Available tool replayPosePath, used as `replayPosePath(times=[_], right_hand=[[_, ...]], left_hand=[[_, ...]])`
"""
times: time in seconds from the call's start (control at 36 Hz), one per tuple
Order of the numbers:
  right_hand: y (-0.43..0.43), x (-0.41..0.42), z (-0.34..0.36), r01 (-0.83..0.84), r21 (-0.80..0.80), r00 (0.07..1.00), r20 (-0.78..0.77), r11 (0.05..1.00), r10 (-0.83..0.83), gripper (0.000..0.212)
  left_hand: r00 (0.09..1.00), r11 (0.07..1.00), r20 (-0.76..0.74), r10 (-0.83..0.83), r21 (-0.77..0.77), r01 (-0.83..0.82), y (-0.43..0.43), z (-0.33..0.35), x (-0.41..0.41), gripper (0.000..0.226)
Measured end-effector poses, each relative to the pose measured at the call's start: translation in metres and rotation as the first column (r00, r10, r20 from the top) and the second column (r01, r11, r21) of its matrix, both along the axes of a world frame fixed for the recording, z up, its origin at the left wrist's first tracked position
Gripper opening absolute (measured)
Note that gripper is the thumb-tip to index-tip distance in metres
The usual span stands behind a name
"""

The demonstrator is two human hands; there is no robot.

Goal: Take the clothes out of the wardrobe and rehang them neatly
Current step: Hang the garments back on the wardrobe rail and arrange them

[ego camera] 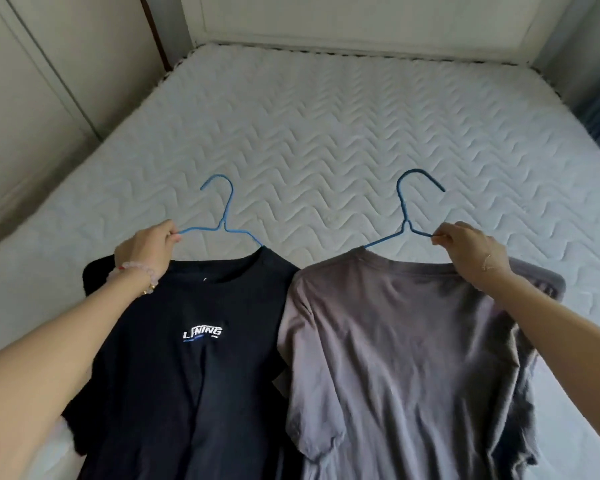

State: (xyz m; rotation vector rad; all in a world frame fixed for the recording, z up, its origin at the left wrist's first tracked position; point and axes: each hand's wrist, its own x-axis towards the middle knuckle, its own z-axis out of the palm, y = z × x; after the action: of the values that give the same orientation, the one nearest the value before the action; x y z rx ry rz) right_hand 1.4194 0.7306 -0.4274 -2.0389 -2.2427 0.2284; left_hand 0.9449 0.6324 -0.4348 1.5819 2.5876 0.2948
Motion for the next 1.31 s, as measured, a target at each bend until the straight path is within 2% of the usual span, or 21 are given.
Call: replayPosePath(times=[0.14, 0.28, 0.47, 0.61, 0.78, 0.89, 1.06, 1.17, 1.31], right_hand=[[-0.024, -0.004, 0.101, -0.016, 0.068, 0.999, -0.044, 0.998, 0.019, 0.026], [-0.044, -0.017, 0.216, -0.066, 0.189, 0.993, -0.083, 0.980, 0.083, 0.028], [-0.082, -0.039, 0.378, -0.092, 0.367, 0.961, -0.210, 0.926, 0.179, 0.023], [-0.121, -0.059, 0.452, -0.129, 0.411, 0.919, -0.292, 0.902, 0.265, 0.020], [-0.181, -0.082, 0.498, -0.215, 0.413, 0.866, -0.338, 0.885, 0.368, 0.018], [-0.215, -0.098, 0.507, -0.293, 0.364, 0.782, -0.442, 0.884, 0.440, 0.020], [-0.264, -0.132, 0.516, -0.470, 0.153, 0.587, -0.681, 0.869, 0.437, 0.021], [-0.308, -0.159, 0.520, -0.610, 0.077, 0.452, -0.784, 0.788, 0.426, 0.024], [-0.360, -0.188, 0.525, -0.753, -0.027, 0.253, -0.934, 0.657, 0.251, 0.023]], left_hand=[[0.998, 0.995, -0.050, -0.042, 0.089, 0.046, -0.035, 0.093, 0.000, 0.027], [0.998, 0.965, 0.021, -0.054, 0.258, 0.047, -0.062, 0.199, -0.015, 0.019], [0.990, 0.918, -0.127, 0.064, 0.397, -0.008, -0.125, 0.368, -0.017, 0.027], [0.999, 0.887, 0.023, 0.042, 0.460, -0.048, -0.192, 0.454, -0.011, 0.019], [0.988, 0.878, 0.157, -0.001, 0.472, -0.074, -0.280, 0.507, 0.005, 0.014], [0.978, 0.863, 0.210, -0.007, 0.495, -0.100, -0.340, 0.522, 0.025, 0.013], [0.899, 0.786, 0.435, -0.042, 0.570, -0.239, -0.413, 0.542, 0.048, 0.019], [0.851, 0.746, 0.521, -0.067, 0.593, -0.304, -0.465, 0.549, 0.066, 0.015], [0.867, 0.642, 0.499, 0.010, 0.661, -0.388, -0.528, 0.557, 0.059, 0.032]])
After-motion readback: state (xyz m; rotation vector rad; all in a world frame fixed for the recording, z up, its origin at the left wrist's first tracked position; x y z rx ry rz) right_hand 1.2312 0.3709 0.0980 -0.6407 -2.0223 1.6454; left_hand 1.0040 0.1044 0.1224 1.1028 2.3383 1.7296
